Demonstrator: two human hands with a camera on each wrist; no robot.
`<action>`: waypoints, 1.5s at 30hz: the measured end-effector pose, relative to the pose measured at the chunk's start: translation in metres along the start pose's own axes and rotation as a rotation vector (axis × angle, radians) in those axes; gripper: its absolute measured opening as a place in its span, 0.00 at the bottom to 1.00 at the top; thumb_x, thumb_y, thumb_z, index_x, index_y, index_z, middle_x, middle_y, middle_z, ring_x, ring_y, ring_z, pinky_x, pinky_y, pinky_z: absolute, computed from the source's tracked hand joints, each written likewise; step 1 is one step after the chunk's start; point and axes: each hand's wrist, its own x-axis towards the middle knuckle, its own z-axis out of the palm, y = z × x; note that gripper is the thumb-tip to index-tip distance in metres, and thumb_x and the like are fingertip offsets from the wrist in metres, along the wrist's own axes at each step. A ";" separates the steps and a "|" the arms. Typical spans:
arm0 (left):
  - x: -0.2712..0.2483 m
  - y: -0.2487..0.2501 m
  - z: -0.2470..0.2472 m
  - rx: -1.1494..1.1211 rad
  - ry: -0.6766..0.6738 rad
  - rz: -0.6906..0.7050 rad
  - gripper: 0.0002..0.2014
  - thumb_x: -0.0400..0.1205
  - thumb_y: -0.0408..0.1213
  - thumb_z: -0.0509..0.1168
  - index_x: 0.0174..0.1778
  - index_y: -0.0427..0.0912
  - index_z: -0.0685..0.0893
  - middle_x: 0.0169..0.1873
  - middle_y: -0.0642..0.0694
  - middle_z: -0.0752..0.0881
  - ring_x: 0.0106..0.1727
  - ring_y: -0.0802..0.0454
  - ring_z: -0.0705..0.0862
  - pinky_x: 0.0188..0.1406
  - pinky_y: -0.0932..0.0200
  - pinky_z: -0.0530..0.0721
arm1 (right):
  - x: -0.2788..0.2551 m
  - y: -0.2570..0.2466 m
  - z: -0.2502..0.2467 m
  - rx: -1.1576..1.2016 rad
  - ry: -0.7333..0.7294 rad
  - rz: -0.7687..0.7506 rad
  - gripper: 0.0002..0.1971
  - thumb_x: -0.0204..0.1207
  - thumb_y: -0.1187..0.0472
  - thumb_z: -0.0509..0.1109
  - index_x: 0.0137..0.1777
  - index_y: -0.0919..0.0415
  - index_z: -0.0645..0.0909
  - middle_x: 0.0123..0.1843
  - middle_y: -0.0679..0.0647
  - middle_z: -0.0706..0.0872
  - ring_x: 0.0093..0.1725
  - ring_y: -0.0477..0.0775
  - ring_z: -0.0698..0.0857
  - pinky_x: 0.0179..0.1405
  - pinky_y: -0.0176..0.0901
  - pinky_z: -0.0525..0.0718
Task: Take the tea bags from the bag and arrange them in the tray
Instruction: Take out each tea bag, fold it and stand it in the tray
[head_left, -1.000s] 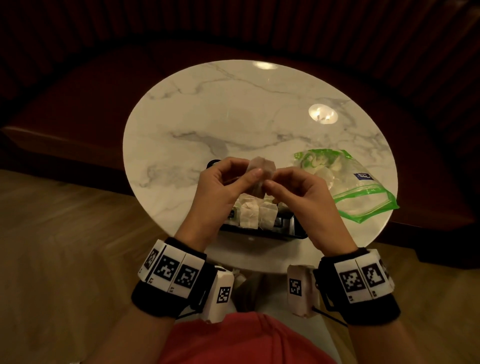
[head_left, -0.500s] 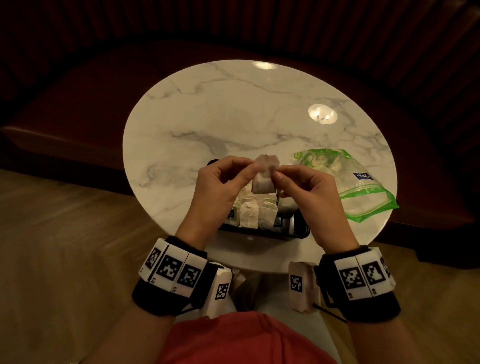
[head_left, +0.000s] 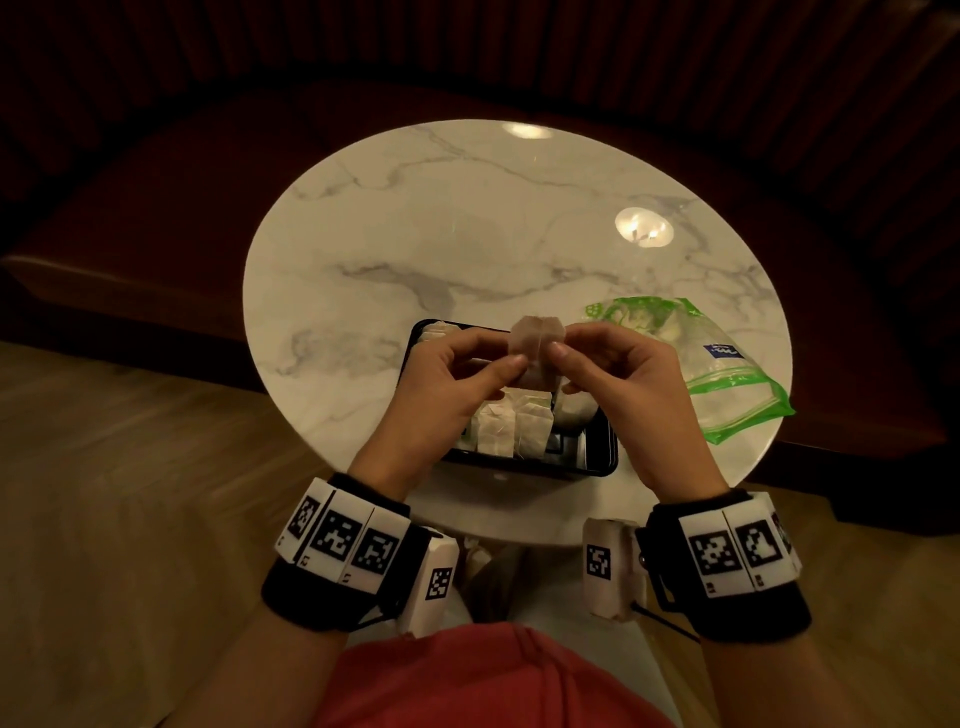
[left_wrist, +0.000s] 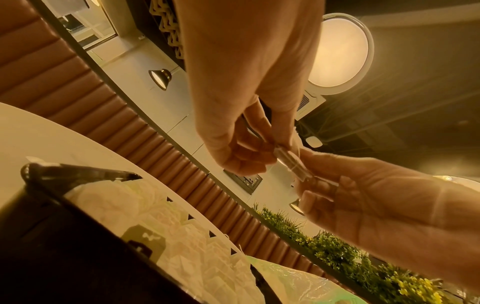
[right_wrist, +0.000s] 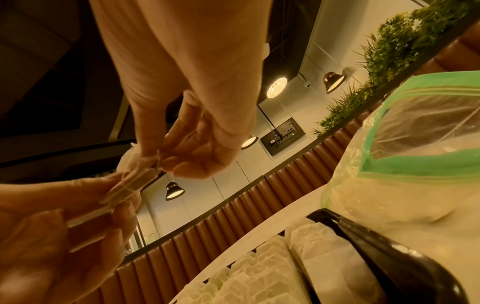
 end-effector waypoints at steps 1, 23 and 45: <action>0.000 -0.001 0.001 -0.016 0.007 -0.005 0.08 0.81 0.30 0.69 0.49 0.49 0.88 0.42 0.54 0.92 0.48 0.54 0.90 0.49 0.57 0.90 | 0.000 0.001 0.000 -0.001 0.001 -0.002 0.05 0.76 0.66 0.74 0.51 0.63 0.87 0.43 0.54 0.92 0.43 0.47 0.89 0.39 0.35 0.84; 0.008 -0.035 -0.045 0.257 0.182 -0.102 0.09 0.83 0.30 0.67 0.53 0.49 0.87 0.50 0.55 0.87 0.53 0.61 0.83 0.55 0.69 0.81 | 0.005 0.031 -0.040 -0.596 0.012 0.002 0.02 0.76 0.61 0.75 0.46 0.57 0.89 0.35 0.48 0.88 0.33 0.37 0.81 0.35 0.27 0.76; 0.000 -0.056 -0.066 0.395 0.162 -0.282 0.22 0.82 0.29 0.68 0.72 0.46 0.77 0.54 0.46 0.80 0.41 0.56 0.82 0.42 0.63 0.82 | 0.012 0.077 -0.032 -0.936 0.093 0.022 0.09 0.76 0.65 0.72 0.55 0.59 0.84 0.45 0.53 0.86 0.44 0.57 0.83 0.44 0.49 0.79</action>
